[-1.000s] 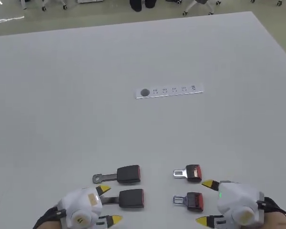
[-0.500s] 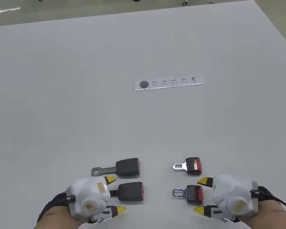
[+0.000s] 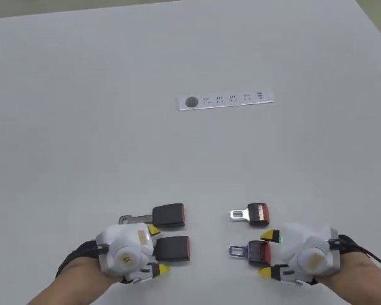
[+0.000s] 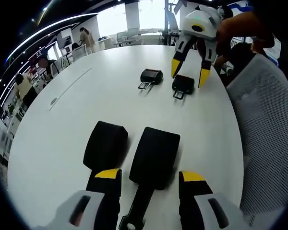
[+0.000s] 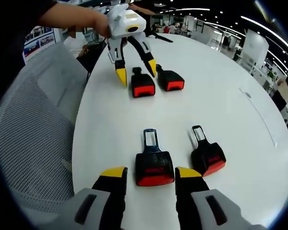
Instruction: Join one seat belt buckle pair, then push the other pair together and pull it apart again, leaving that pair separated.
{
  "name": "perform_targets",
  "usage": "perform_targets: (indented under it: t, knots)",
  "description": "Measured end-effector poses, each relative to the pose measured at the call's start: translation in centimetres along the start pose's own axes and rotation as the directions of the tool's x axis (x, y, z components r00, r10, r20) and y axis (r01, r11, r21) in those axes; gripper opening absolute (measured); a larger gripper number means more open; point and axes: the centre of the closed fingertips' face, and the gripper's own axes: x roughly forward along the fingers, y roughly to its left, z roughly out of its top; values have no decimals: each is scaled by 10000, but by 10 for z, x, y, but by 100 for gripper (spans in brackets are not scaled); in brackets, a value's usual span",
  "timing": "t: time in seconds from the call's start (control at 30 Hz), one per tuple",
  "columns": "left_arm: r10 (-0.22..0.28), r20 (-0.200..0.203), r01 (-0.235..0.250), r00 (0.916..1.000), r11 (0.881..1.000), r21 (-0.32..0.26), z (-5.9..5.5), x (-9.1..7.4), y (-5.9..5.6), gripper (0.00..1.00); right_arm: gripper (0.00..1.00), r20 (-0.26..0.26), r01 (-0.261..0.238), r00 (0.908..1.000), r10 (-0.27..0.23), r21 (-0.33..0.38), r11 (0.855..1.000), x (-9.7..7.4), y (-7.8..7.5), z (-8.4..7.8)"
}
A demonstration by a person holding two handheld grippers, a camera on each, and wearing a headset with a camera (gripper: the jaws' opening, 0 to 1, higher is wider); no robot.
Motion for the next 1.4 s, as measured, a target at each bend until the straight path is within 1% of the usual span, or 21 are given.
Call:
perform_targets:
  t: [0.1, 0.2, 0.27, 0.47, 0.53, 0.57, 0.6, 0.73, 0.8, 0.83, 0.93, 1.1, 1.17, 1.23, 1.4]
  knots:
    - [-203, -36, 203, 9998, 9998, 26, -1, 4, -2, 45, 36, -59, -123, 9999, 122, -63, 9999, 0, 1, 1]
    - [-506, -108, 509, 9987, 9983, 279, 1, 8, -7, 41, 36, -92, -183, 9998, 183, -45, 9998, 3, -1, 1]
    - [-503, -61, 505, 9987, 9985, 225, 4, 9, -5, 40, 35, -131, -241, 9996, 240, -60, 9997, 5, -1, 0]
    - [-737, 29, 736, 9973, 9970, 257, 9, 14, -6, 40, 34, -299, -424, 9987, 420, -132, 9990, 13, -4, -9]
    - [-798, 59, 796, 9968, 9965, 256, 9, 15, -6, 40, 34, -331, -505, 9982, 500, -160, 9986, 13, -3, -8]
    - [-822, 65, 820, 9966, 9963, 243, 12, 14, -7, 40, 34, -312, -519, 9982, 513, -190, 9985, 12, -2, -7]
    - [-836, 75, 833, 9965, 9961, 279, 13, 14, -7, 40, 34, -306, -523, 9982, 517, -202, 9984, 15, -4, -7]
    - [-971, 134, 964, 9952, 9943, 457, 11, 15, -7, 40, 34, -280, -584, 9979, 576, -292, 9979, 17, -5, -4]
    - [-1008, 140, 999, 9948, 9935, 543, 11, 15, -7, 40, 34, -332, -626, 9976, 612, -459, 9970, 18, -6, -4]
    - [-1027, 132, 1017, 9946, 9932, 570, 8, 17, -5, 40, 34, -385, -639, 9973, 618, -574, 9963, 19, -6, -4]
    - [-1078, 103, 1069, 9941, 9920, 672, 9, 17, -7, 39, 34, -454, -654, 9970, 623, -715, 9953, 20, -6, -5]
    - [-1199, 41, 1190, 9928, 9883, 955, 9, 17, -9, 36, 34, -478, -672, 9968, 636, -782, 9947, 20, -7, -5]
    - [-1249, 14, 1239, 9922, 9853, 1172, 10, 17, -9, 35, 34, -480, -682, 9968, 645, -803, 9944, 20, -7, -5]
    - [-1278, 13, 1268, 9918, 9855, 1123, 9, 18, -9, 35, 34, -480, -696, 9967, 658, -826, 9941, 20, -7, -5]
    - [-1314, 41, 1296, 9913, 9822, 1358, 9, 18, -9, 35, 33, -479, -733, 9964, 693, -879, 9934, 23, -7, -7]
